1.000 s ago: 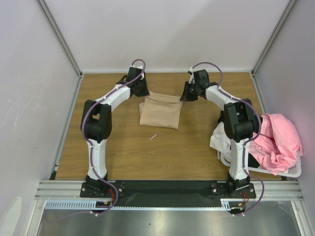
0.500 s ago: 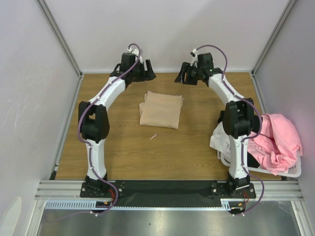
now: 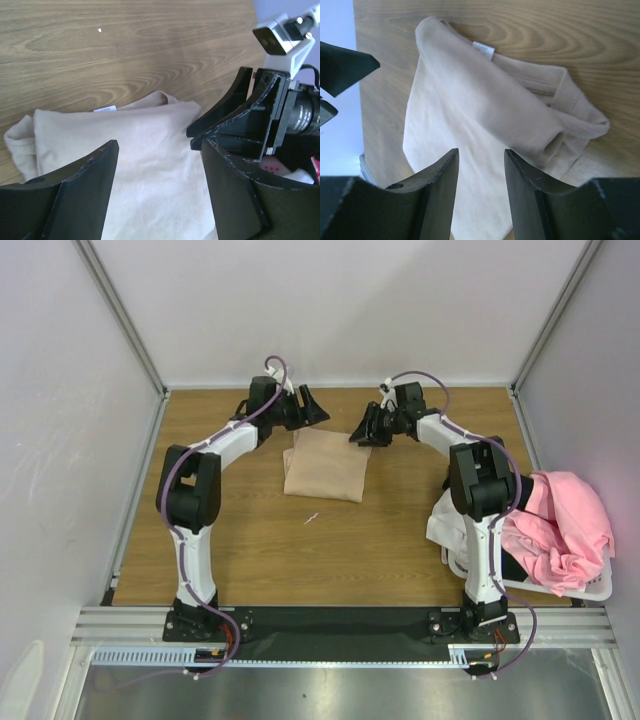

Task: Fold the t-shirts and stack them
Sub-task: Fold the tshirt

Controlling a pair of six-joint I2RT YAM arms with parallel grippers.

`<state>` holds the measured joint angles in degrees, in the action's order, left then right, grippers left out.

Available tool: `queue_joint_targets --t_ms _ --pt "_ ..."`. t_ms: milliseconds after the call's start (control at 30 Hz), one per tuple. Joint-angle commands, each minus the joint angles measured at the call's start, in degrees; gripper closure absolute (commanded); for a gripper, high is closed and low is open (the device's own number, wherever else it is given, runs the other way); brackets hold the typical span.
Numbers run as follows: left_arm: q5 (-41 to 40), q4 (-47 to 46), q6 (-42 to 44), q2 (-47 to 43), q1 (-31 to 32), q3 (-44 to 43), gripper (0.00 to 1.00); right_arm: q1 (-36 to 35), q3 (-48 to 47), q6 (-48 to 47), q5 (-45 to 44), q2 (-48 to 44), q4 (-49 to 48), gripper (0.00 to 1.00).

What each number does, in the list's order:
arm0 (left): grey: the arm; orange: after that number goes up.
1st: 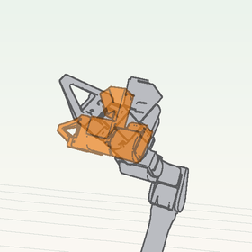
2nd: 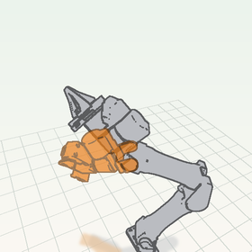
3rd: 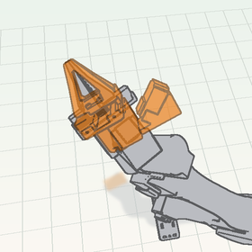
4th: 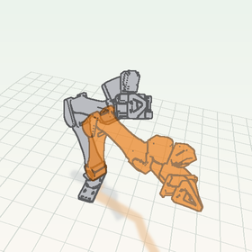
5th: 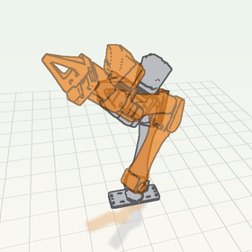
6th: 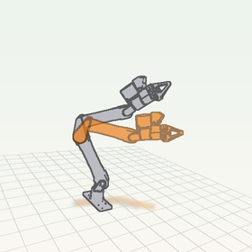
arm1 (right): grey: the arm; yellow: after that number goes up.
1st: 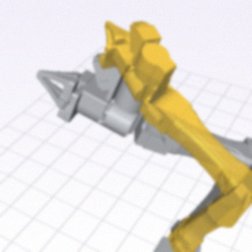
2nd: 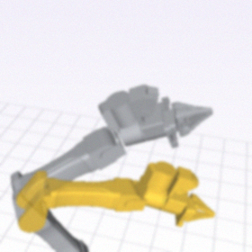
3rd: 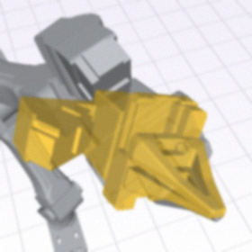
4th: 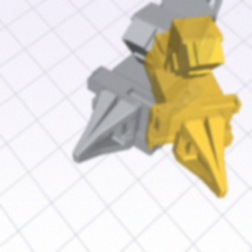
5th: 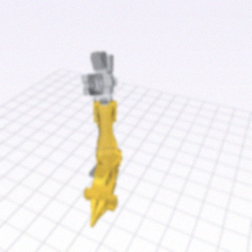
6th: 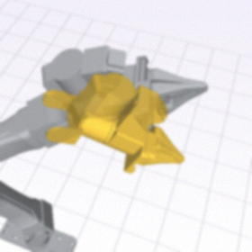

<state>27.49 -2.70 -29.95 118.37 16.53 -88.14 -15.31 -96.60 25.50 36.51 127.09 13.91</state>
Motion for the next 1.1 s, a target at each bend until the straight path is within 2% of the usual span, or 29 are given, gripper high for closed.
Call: queue_joint_targets --t_ms 0,133,333,700,1000,1067 --pt "0.7 -10.1 -6.3 2.2 0.3 2.2 0.27 0.1 -0.8 0.4 -3.5 0.5 -4.1 0.53" --pt "-6.0 -10.1 -7.3 2.9 0.3 3.4 0.27 0.0 0.7 1.7 -8.2 0.5 -6.6 0.53" --pt "-11.0 -11.5 -9.5 5.8 0.5 4.1 0.27 -0.6 2.6 3.4 -12.2 1.3 -10.0 0.54" --pt "-13.4 -10.3 -9.6 9.4 0.4 0.7 0.27 -0.5 0.4 2.0 -13.7 3.4 -9.3 0.54" --pt "-14.8 -5.5 -2.7 8.5 0.3 -5.8 0.22 0.8 -6.3 1.8 -12.5 4.6 -7.5 0.54" --pt "-15.4 -2.2 1.3 6.0 0.3 -7.6 0.19 1.6 -9.5 1.8 -12.0 3.6 -6.4 0.50"
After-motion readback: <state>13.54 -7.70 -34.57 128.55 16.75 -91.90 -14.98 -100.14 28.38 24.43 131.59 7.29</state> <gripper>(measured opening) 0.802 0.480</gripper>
